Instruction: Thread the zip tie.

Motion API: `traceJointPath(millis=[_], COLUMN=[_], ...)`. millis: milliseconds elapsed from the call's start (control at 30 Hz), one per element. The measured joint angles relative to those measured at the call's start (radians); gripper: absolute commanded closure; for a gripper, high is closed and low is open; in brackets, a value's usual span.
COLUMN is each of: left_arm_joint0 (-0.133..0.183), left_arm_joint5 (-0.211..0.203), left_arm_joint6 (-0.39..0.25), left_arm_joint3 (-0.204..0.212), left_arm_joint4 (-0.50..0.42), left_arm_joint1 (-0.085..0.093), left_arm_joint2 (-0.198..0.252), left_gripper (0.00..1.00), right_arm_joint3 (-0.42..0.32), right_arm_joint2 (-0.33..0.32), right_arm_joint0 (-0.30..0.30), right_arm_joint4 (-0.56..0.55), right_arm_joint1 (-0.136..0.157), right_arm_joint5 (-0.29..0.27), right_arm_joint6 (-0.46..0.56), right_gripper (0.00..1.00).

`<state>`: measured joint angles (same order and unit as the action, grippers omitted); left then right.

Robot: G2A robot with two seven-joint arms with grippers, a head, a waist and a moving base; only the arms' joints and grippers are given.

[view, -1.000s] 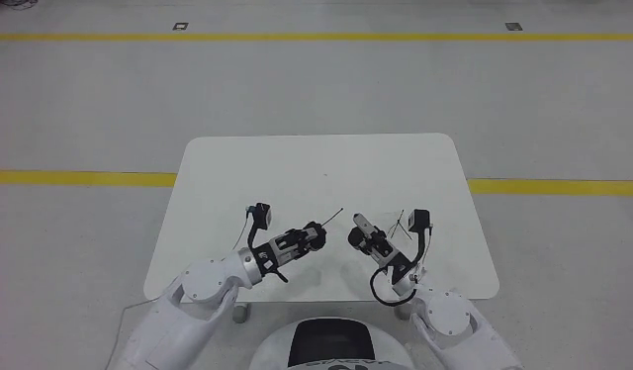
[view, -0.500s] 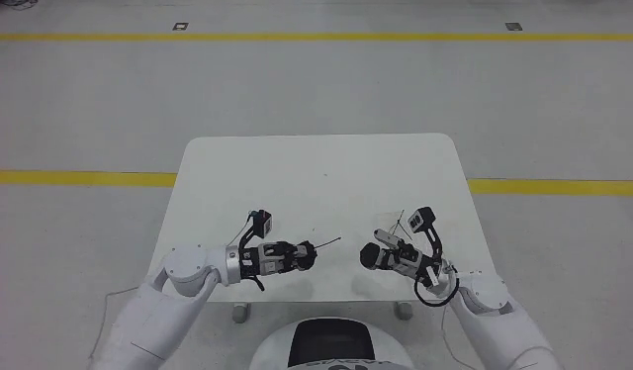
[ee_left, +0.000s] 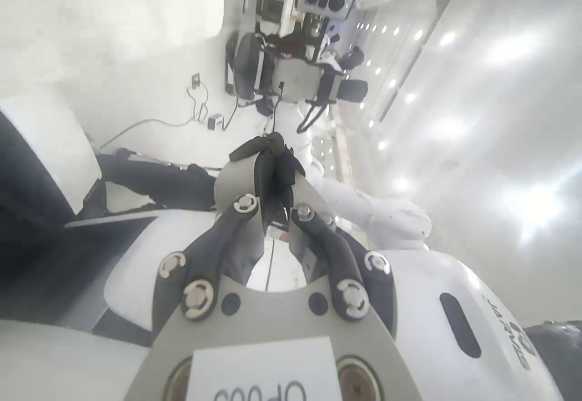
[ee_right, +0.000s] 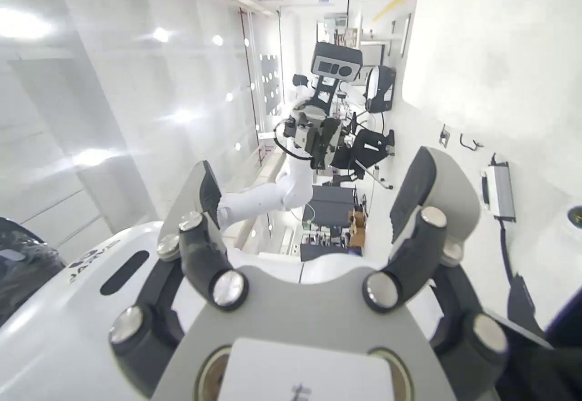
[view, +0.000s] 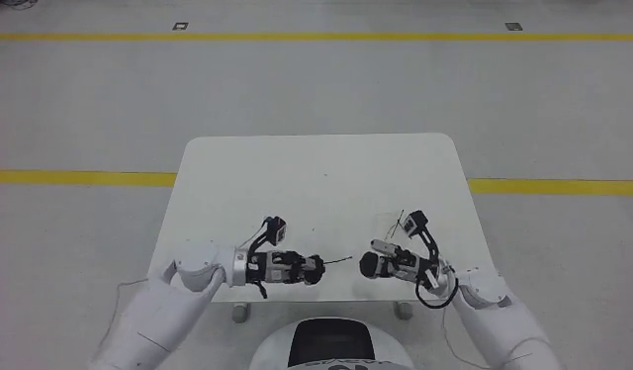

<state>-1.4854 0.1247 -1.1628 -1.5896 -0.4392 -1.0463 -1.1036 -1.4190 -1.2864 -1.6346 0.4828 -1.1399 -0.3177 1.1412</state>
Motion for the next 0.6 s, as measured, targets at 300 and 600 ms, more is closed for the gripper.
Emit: traceJointPath(millis=[300, 600], left_arm_joint0=[0.059, 0.072], left_arm_joint5=[-0.012, -0.034], left_arm_joint6=[-0.052, -0.060], left_arm_joint3=[0.064, 0.082], left_arm_joint4=[0.015, -0.027], left_arm_joint1=[-0.002, -0.003], left_arm_joint2=[0.044, 0.083], left_gripper=[1.00, 1.00], right_arm_joint3=[0.079, 0.124], right_arm_joint2=[0.029, 0.053], right_arm_joint0=[0.062, 0.098], right_arm_joint4=[-0.006, 0.076], right_arm_joint1=[0.003, 0.003], right_arm_joint5=[-0.016, -0.014], right_arm_joint6=[0.153, 0.233], right_gripper=[0.00, 0.00])
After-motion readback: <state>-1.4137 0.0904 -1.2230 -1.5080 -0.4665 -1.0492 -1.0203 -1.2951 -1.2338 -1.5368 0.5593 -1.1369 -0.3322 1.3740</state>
